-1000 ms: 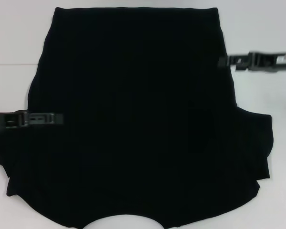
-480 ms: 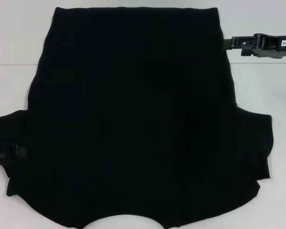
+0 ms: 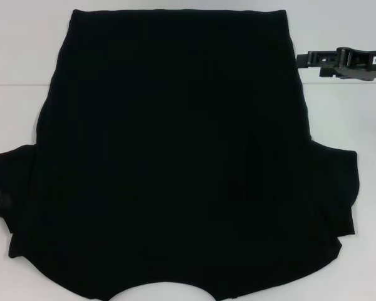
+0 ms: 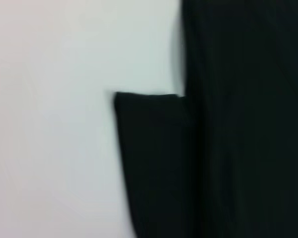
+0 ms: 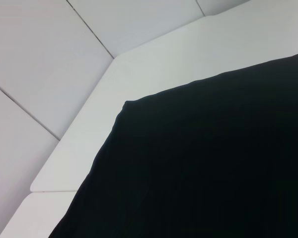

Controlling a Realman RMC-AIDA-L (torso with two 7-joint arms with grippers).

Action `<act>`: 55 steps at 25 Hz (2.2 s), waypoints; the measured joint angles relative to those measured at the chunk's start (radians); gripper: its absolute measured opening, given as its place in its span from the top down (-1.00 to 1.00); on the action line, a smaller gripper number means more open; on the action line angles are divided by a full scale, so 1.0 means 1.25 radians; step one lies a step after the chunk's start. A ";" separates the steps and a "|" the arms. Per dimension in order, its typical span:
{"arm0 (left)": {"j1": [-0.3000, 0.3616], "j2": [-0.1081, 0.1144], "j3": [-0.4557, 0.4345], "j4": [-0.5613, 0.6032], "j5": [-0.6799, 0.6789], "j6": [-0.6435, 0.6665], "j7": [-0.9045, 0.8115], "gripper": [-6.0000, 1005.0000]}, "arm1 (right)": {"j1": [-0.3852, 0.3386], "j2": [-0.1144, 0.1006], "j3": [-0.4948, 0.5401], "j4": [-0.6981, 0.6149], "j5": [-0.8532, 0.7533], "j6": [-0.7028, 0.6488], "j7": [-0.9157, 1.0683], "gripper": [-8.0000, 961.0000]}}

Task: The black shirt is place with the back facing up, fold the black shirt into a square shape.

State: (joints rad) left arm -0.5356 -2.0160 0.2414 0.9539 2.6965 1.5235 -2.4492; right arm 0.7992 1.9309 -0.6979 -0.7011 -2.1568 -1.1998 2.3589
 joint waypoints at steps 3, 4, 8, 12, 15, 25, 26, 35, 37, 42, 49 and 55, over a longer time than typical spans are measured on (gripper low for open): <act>0.002 -0.001 0.000 0.000 0.018 -0.013 -0.016 0.00 | 0.000 0.000 0.000 0.000 0.000 0.000 0.000 -0.71; 0.003 -0.003 0.000 0.000 0.018 -0.016 -0.018 0.01 | 0.000 0.000 -0.001 0.000 0.000 0.000 0.000 -0.71; 0.005 -0.005 0.004 -0.004 0.019 -0.025 -0.027 0.01 | 0.000 -0.001 0.000 0.000 0.000 0.000 0.000 -0.71; 0.005 -0.007 0.007 -0.009 0.019 -0.030 -0.027 0.02 | 0.000 -0.001 0.000 0.000 0.000 0.000 0.000 -0.70; 0.005 -0.007 0.007 -0.010 0.020 -0.031 -0.027 0.02 | 0.000 -0.001 0.000 0.000 0.000 0.000 0.000 -0.70; -0.001 -0.007 0.011 -0.036 0.020 -0.049 -0.027 0.09 | -0.008 -0.003 0.000 0.000 0.002 -0.001 0.000 -0.69; -0.001 -0.007 0.013 -0.037 0.020 -0.051 -0.027 0.09 | -0.009 -0.004 0.000 0.000 0.002 -0.001 0.001 -0.69; -0.002 -0.006 0.016 -0.039 0.020 -0.054 -0.029 0.24 | -0.013 -0.004 0.001 0.000 0.005 -0.006 0.001 -0.67; -0.002 -0.007 0.017 -0.039 0.020 -0.056 -0.029 0.24 | -0.014 -0.003 0.001 0.000 0.005 -0.006 0.001 -0.67; -0.004 -0.008 0.018 -0.049 0.020 -0.065 -0.029 0.23 | -0.016 -0.003 0.001 0.000 0.005 -0.006 0.002 -0.66; -0.013 -0.007 0.037 -0.067 0.020 -0.069 -0.031 0.28 | -0.021 -0.003 0.009 0.000 0.005 -0.008 0.002 -0.66; -0.013 -0.010 0.052 -0.063 0.020 -0.072 -0.046 0.37 | -0.026 -0.004 0.020 0.000 0.007 -0.011 0.002 -0.65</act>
State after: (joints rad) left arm -0.5523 -2.0288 0.3062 0.8754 2.7214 1.4330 -2.5067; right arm 0.7664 1.9259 -0.6732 -0.7012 -2.1481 -1.2131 2.3608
